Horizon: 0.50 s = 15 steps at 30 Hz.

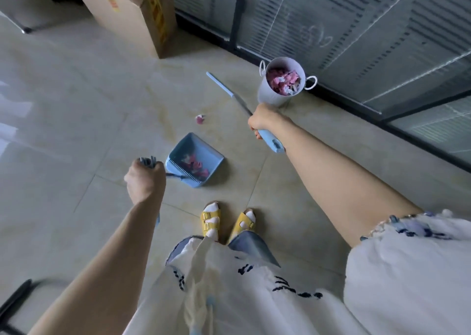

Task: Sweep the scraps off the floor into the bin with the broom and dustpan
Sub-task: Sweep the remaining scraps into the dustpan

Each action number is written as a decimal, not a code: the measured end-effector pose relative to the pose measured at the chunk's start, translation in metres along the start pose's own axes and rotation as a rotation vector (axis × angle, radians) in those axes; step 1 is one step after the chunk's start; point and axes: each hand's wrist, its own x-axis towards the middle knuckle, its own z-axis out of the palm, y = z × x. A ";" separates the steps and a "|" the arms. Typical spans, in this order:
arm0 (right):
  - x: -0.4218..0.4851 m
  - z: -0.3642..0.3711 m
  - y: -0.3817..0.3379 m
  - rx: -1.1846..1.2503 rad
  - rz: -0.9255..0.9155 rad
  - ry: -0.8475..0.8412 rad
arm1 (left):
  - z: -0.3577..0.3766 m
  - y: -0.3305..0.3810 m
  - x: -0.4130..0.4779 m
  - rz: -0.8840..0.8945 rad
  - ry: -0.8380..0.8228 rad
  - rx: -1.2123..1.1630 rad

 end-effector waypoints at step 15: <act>-0.048 0.049 -0.002 -0.507 -0.102 -0.372 | 0.021 0.013 -0.007 -0.017 -0.014 -0.003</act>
